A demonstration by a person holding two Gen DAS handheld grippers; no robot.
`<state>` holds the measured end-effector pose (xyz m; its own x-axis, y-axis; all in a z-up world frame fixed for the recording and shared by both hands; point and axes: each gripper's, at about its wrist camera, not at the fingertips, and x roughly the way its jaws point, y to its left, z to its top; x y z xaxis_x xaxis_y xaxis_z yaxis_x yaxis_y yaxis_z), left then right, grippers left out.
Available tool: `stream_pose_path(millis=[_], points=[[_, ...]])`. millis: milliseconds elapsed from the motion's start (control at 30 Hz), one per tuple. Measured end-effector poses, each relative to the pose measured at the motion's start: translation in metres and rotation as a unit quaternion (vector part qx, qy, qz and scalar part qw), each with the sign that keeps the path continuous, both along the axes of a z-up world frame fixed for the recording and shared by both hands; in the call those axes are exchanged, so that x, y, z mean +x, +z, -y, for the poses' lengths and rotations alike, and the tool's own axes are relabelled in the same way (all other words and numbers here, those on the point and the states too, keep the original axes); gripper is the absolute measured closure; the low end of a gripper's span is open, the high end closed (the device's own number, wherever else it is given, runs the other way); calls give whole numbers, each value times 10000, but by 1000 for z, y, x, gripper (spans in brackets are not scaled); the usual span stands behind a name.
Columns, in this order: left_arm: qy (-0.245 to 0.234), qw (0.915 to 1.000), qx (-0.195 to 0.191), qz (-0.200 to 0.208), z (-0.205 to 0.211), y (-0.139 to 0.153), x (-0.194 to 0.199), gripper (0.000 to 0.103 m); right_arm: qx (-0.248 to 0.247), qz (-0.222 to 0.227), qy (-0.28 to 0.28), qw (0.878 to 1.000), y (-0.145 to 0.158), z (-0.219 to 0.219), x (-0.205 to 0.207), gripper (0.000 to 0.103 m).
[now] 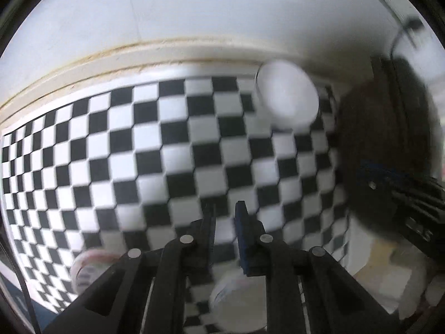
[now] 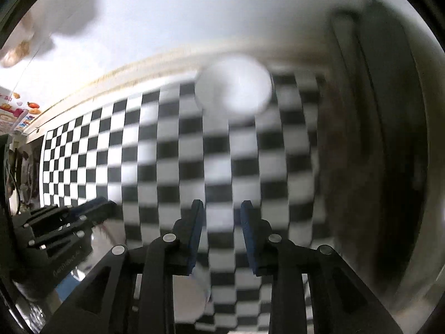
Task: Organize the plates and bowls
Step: 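Open the left tool while the right tool opens, releasing the bowl on the cloth, then grasp a second white bowl rim with the left tool while the right tool grips it too, then lift the second white bowl with the left tool while the right tool carries it toward the first bowl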
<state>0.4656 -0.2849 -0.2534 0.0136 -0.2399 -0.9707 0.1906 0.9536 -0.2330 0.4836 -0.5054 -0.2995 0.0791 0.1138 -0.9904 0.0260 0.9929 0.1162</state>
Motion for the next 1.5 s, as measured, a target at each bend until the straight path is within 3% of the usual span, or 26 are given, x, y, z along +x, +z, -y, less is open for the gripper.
stream_pose_path(millis=[200, 467, 700, 867, 1067, 1200, 1400, 1500], points=[[386, 9982, -319, -319, 18, -24, 63, 90, -680, -326, 225, 9969, -37, 16, 98, 72], [362, 9949, -427, -839, 50, -75, 104, 91, -915, -636, 242, 9935, -90, 27, 141, 73], [316, 9945, -164, -980, 59, -101, 121, 92, -1142, -729, 216, 9905, -113, 26, 151, 73], [286, 9954, -89, -909, 62, -103, 127, 94, -1201, -790, 100, 9896, -118, 28, 152, 85], [165, 9956, -23, -926, 39, -103, 123, 93, -511, -1110, 13, 9925, -118, 28, 137, 88], [354, 9914, -467, -1167, 12, -101, 119, 91, -261, -1185, 125, 9925, -117, 18, 123, 89], [694, 9845, -1170, -1109, -9, -77, 124, 90, -83, -1166, -9, 9931, -115, 22, 117, 87], [700, 9815, -1404, -1101, 1, -71, 132, 79, 8, -1233, -91, 9923, -117, 24, 117, 87]])
